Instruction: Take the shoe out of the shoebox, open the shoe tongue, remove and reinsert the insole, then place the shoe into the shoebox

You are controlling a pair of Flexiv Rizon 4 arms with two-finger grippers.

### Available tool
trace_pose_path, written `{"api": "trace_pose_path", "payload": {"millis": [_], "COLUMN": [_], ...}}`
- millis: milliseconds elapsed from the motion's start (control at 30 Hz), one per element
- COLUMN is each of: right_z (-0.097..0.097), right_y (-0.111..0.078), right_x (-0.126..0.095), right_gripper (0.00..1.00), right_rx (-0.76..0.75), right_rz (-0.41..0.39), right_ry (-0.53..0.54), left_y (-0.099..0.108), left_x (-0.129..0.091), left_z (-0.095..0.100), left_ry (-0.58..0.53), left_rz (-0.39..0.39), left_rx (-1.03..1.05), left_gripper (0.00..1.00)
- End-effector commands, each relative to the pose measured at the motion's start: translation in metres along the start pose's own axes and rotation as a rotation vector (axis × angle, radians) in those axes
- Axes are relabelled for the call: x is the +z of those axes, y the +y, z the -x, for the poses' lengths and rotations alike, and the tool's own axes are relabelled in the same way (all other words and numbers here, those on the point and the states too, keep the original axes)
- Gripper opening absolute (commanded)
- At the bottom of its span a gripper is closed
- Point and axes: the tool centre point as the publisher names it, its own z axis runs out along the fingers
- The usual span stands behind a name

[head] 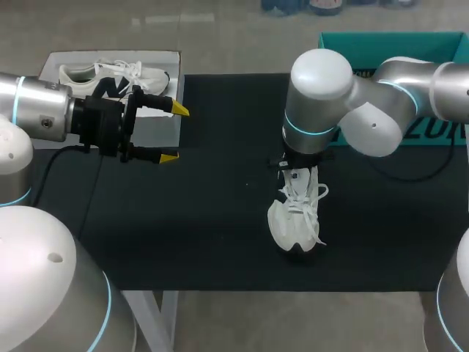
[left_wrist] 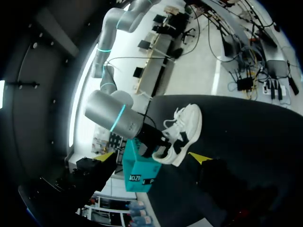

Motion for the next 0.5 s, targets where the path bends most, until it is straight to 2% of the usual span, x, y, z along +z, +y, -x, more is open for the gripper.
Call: {"api": "trace_pose_path", "payload": {"millis": [33,367,500], "right_z": [0.003,0.012,0.013], "right_y": [0.0,0.011,0.018], "right_x": [0.006,-0.026,-0.038], "right_gripper": [0.0,0.0,0.0], "right_rx": [0.006,0.012,0.003], "right_rz": [0.007,0.034,0.011], "right_ry": [0.007,0.005,0.012], "left_y": [0.0,0.0,0.0], "left_x": [0.0,0.0,0.0], "left_z": [0.0,0.0,0.0], "left_ry": [0.003,0.003,0.003], "left_rz": [0.001,0.001,0.001], "left_rx": [0.0,0.0,0.0], "left_gripper": [1.0,1.0,1.0]}}
